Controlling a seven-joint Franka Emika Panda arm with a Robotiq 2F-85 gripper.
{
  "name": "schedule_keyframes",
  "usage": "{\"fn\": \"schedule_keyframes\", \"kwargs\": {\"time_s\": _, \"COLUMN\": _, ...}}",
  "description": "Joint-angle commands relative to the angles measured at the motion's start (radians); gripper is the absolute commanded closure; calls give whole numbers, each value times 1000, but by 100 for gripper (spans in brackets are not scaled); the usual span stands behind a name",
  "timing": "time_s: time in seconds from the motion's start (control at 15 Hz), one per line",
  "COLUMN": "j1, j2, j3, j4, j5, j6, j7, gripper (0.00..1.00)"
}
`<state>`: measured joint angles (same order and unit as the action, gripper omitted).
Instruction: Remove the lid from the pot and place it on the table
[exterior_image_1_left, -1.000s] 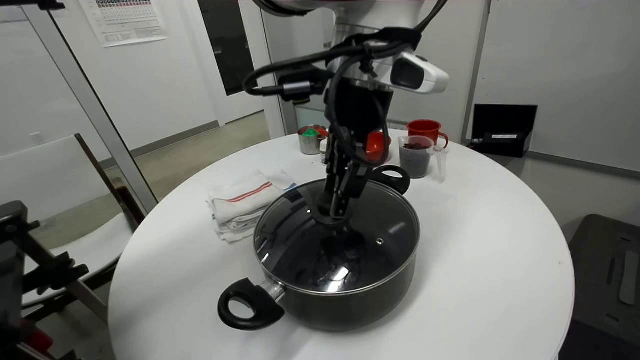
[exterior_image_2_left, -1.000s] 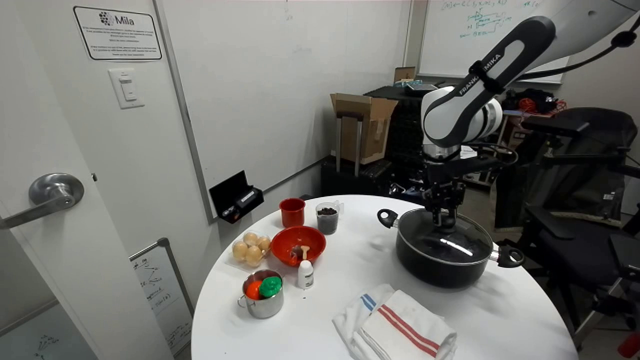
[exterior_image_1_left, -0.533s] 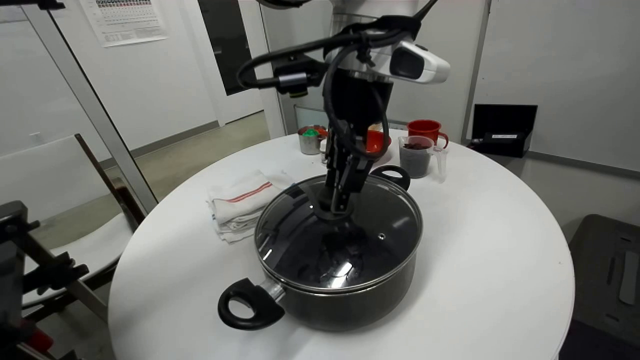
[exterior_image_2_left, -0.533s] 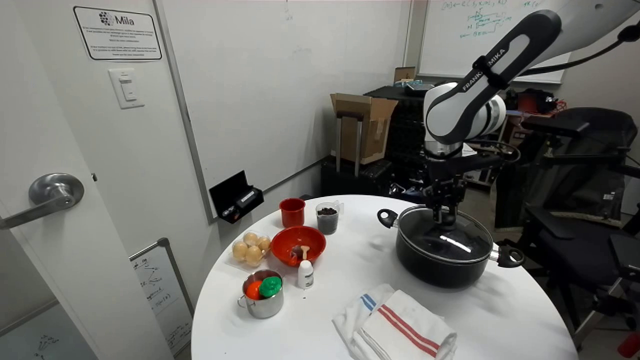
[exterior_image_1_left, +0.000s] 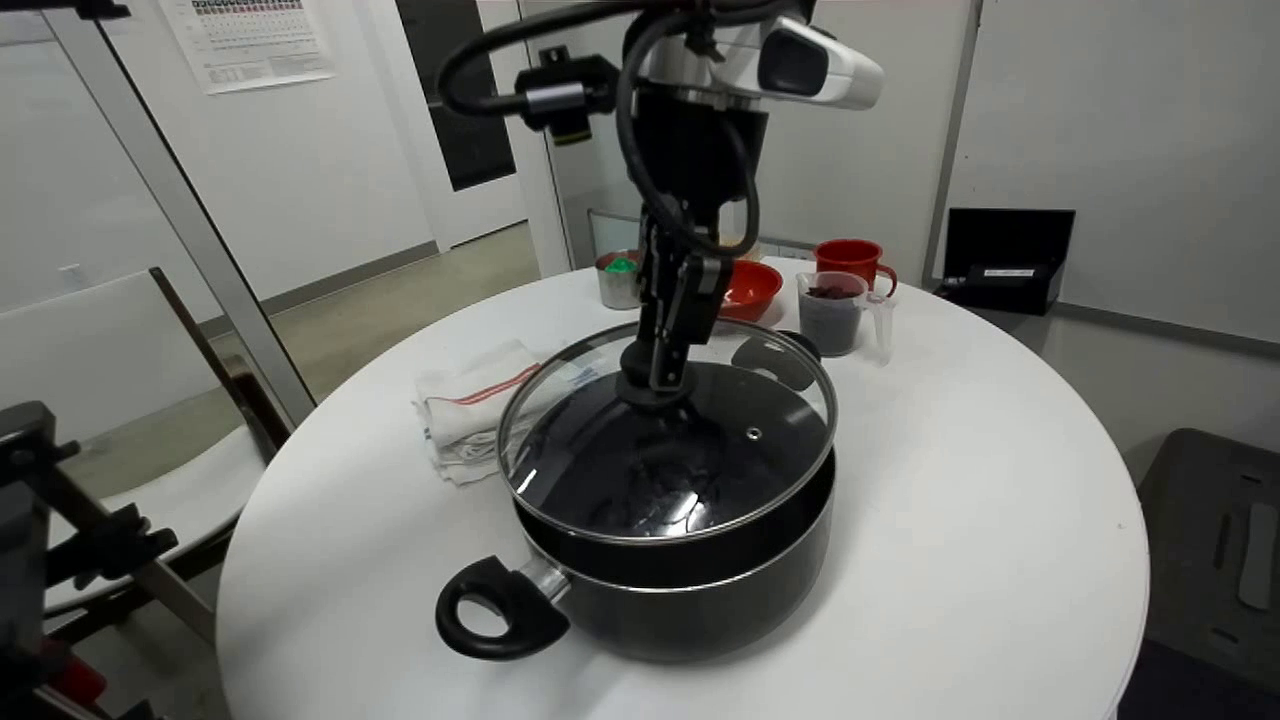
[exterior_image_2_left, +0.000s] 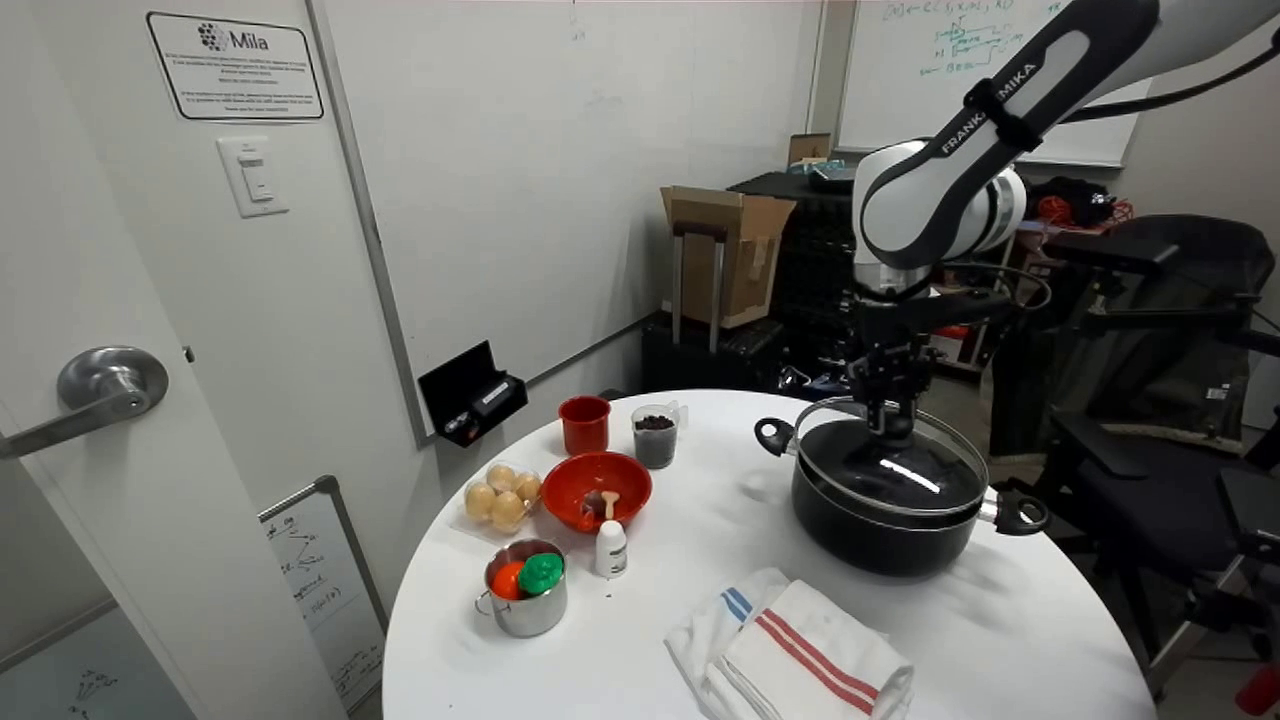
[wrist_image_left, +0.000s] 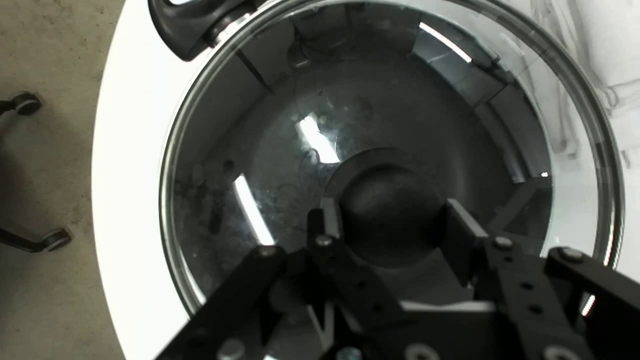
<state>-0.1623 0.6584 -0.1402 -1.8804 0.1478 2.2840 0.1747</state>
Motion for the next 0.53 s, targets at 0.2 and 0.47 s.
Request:
{"fn": "schedule_keyframes", "kwargs": {"time_s": 0.2, "j1": 71, "j2": -62, "j3": -3, "j4": -42, "j5": -57, "j6": 3, "j7": 21, "gripper": 75}}
{"fn": "schedule_keyframes", "kwargs": {"time_s": 0.47, "j1": 120, "j2": -68, "j3": 0, "j4": -41, "j5": -104, "j6": -2, "j7": 25, "gripper": 75}}
